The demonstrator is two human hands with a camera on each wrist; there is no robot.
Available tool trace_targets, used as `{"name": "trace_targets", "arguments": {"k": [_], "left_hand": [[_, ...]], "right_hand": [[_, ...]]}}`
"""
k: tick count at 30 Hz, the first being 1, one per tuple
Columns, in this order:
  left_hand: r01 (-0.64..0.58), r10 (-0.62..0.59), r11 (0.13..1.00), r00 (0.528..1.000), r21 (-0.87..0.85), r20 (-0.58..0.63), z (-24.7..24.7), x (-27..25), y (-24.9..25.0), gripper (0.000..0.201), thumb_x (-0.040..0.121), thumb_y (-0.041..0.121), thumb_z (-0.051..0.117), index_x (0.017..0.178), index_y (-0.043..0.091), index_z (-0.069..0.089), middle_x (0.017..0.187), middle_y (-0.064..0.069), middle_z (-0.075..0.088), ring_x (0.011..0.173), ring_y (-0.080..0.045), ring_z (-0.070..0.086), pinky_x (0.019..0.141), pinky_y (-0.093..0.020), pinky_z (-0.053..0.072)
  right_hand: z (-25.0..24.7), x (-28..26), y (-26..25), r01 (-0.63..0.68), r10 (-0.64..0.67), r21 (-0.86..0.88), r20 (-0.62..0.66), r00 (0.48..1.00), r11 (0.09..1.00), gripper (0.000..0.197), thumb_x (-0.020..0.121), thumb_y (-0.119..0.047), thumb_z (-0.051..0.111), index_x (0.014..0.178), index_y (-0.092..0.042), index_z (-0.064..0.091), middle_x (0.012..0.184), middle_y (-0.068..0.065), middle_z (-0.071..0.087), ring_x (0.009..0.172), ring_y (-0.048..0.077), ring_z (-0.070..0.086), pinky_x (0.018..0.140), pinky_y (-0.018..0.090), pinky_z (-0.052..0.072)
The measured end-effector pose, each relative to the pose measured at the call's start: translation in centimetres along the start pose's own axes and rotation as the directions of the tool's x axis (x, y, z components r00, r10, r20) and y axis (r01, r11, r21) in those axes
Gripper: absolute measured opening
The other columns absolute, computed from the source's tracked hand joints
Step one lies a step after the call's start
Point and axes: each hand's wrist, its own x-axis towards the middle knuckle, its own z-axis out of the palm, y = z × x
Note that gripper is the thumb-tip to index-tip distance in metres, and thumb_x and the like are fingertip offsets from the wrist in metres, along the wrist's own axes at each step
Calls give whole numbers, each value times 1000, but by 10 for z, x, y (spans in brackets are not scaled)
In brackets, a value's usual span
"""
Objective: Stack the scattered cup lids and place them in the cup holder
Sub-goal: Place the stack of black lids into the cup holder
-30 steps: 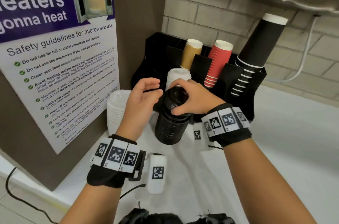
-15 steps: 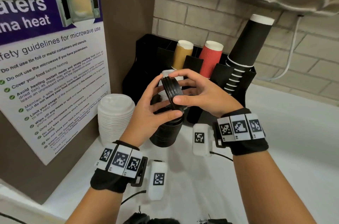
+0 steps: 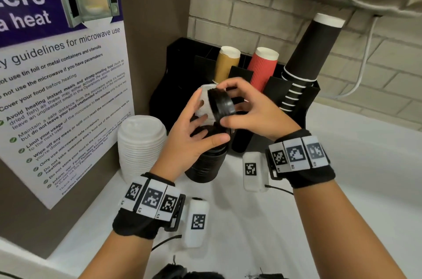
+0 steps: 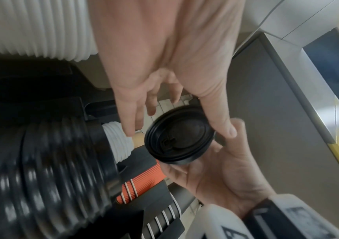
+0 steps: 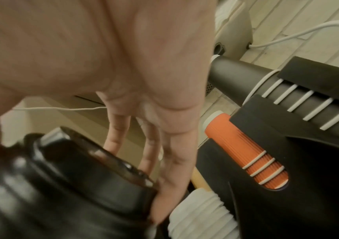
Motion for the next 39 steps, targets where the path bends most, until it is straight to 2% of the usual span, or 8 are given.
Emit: {"name": "trace_targets", "arguments": {"k": [6, 13, 24, 29, 32, 34, 36, 39], "left_hand": [[1, 9, 997, 992, 81, -124, -9, 1, 5, 59, 70, 46, 68, 126, 41, 48, 130, 13, 50, 115, -9, 60, 92, -25, 51], [10, 5, 992, 993, 127, -119, -16, 4, 6, 39, 81, 33, 68, 119, 33, 57, 129, 10, 54, 107, -7, 63, 88, -22, 49], [54, -32, 988, 988, 143, -151, -16, 5, 5, 39, 77, 36, 65, 115, 32, 60, 127, 9, 56, 109, -7, 62, 97, -30, 49], [45, -20, 988, 986, 145, -167, -16, 3, 8, 32, 79, 35, 64, 111, 35, 61, 126, 9, 56, 108, -7, 62, 101, -38, 49], [32, -4, 989, 981, 142, -192, -20, 2, 11, 27, 85, 29, 66, 110, 34, 61, 124, 9, 57, 107, -6, 62, 102, -42, 49], [25, 6, 990, 976, 140, -218, -22, 2, 11, 23, 91, 20, 65, 111, 31, 61, 122, 10, 57, 106, -5, 62, 102, -44, 48], [26, 7, 990, 971, 137, -241, -23, 1, 11, 23, 92, 16, 63, 111, 29, 62, 120, 11, 58, 104, -4, 62, 103, -44, 48], [21, 15, 990, 967, 139, -256, -23, 1, 11, 23, 93, 14, 63, 112, 26, 62, 119, 10, 57, 102, -3, 61, 102, -44, 49]], "right_hand": [[-34, 16, 44, -189, 131, -70, -486, 864, 980, 56, 68, -16, 83, 106, -23, 43, 100, -5, 57, 95, 19, 62, 83, 29, 53], [-25, 17, 76, -463, 345, -614, -309, 886, 639, 70, 59, -26, 86, 113, -13, 44, 116, 2, 32, 99, 27, 51, 93, 46, 46], [11, 30, 102, -255, 498, -934, -101, 862, 252, 74, 67, -34, 81, 127, -9, 46, 126, 10, 41, 104, 33, 55, 81, 38, 43], [7, 38, 101, -210, 669, -963, -43, 742, 170, 44, 86, -29, 61, 127, -16, 53, 121, 3, 58, 115, 23, 53, 104, 45, 30], [-5, 35, 89, -301, 560, -909, -96, 823, 287, 32, 92, -13, 48, 122, -12, 58, 123, 9, 57, 115, 28, 53, 105, 43, 36], [-9, 28, 77, -358, 316, -719, -200, 927, 596, 22, 91, -9, 50, 111, -5, 60, 113, 13, 60, 105, 30, 57, 93, 38, 46], [2, 15, 59, -238, 106, -476, -288, 952, 847, 17, 88, -20, 64, 95, -5, 58, 95, 10, 60, 88, 24, 59, 78, 34, 49], [33, 0, 41, -232, 189, -347, -153, 970, 909, 55, 65, -59, 73, 93, -16, 50, 98, -1, 52, 87, 12, 52, 73, 25, 47]]}}
